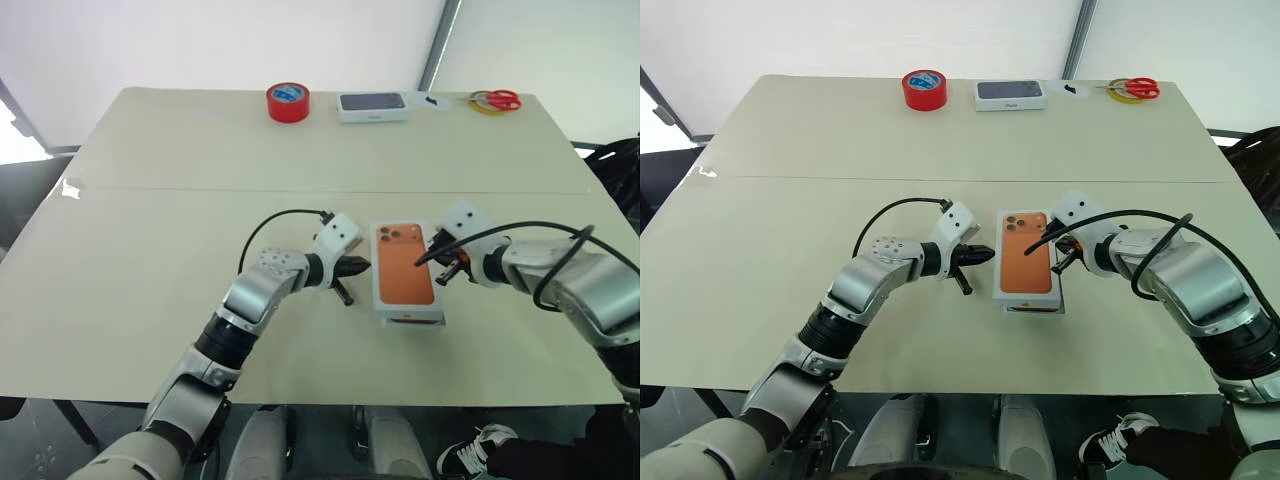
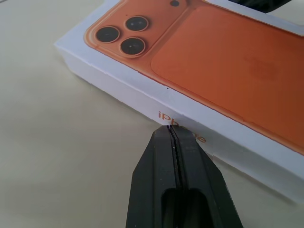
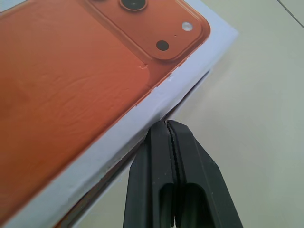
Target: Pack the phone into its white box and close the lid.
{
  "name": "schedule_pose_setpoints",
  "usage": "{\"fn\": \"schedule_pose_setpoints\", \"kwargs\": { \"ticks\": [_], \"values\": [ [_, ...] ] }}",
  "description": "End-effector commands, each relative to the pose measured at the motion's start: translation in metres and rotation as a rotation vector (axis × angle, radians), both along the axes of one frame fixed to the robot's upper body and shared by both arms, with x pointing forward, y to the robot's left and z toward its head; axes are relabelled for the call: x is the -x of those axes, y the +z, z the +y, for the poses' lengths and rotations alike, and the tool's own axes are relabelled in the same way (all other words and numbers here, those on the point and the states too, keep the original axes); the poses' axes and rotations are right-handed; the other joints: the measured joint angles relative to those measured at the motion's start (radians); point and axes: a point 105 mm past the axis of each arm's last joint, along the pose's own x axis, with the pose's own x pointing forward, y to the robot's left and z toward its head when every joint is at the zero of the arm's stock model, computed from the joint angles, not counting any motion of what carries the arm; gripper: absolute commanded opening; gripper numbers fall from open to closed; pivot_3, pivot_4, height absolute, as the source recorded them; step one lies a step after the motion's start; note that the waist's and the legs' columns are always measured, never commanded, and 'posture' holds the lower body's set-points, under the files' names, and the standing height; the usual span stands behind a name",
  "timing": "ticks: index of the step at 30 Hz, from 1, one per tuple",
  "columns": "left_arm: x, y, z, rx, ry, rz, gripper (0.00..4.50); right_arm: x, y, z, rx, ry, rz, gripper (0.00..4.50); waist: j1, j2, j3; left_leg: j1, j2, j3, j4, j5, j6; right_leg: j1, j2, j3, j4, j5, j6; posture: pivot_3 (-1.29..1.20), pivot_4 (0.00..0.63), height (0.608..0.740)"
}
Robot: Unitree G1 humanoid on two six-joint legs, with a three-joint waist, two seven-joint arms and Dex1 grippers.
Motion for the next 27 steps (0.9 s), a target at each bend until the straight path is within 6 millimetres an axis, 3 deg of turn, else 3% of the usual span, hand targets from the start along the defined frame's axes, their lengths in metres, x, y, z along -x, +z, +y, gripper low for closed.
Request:
{"fn": "schedule_pose_setpoints", "kwargs": {
  "ticks": [1, 8, 17, 24, 27],
  "values": [
    [0.016, 0.018, -0.019, 0.046, -0.100, -0.046, 0.00, 0.007, 0.013, 0.007, -0.009, 0.054, -0.032, 0.03, 0.000, 0.000, 0.000, 0.000, 0.000, 0.000, 0.000, 0.000, 0.000, 0.000, 0.000, 0.000, 0.000, 0.000, 0.000, 0.00, 0.150, 0.739],
    [0.022, 0.014, -0.022, 0.035, -0.118, -0.038, 0.00, 0.017, 0.003, 0.005, -0.002, 0.058, 0.011, 0.03, 0.001, 0.000, 0.000, 0.000, 0.000, 0.000, 0.000, 0.000, 0.000, 0.000, 0.000, 0.000, 0.000, 0.000, 0.000, 0.00, 0.150, 0.739],
    [0.014, 0.011, -0.019, 0.031, -0.078, -0.040, 0.00, 0.014, -0.002, -0.007, 0.044, 0.021, -0.001, 0.03, 0.002, 0.000, 0.000, 0.000, 0.000, 0.000, 0.001, 0.000, 0.000, 0.000, 0.000, 0.000, 0.000, 0.000, 0.000, 0.00, 0.150, 0.739],
    [0.002, 0.024, -0.007, 0.110, 0.007, -0.023, 0.00, 0.019, 0.023, -0.021, 0.036, 0.041, -0.050, 0.03, 0.003, 0.000, 0.000, 0.000, -0.001, 0.000, 0.002, 0.000, 0.000, 0.001, 0.000, 0.000, 0.000, 0.000, 0.000, 0.00, 0.150, 0.739],
    [-0.003, 0.033, -0.006, 0.156, 0.030, -0.022, 0.00, 0.026, 0.030, -0.017, 0.005, 0.090, -0.046, 0.03, 0.001, 0.000, 0.000, 0.000, -0.001, 0.000, 0.002, 0.000, 0.000, 0.001, 0.000, 0.000, 0.000, 0.000, 0.000, 0.00, 0.150, 0.739]
  ]
}}
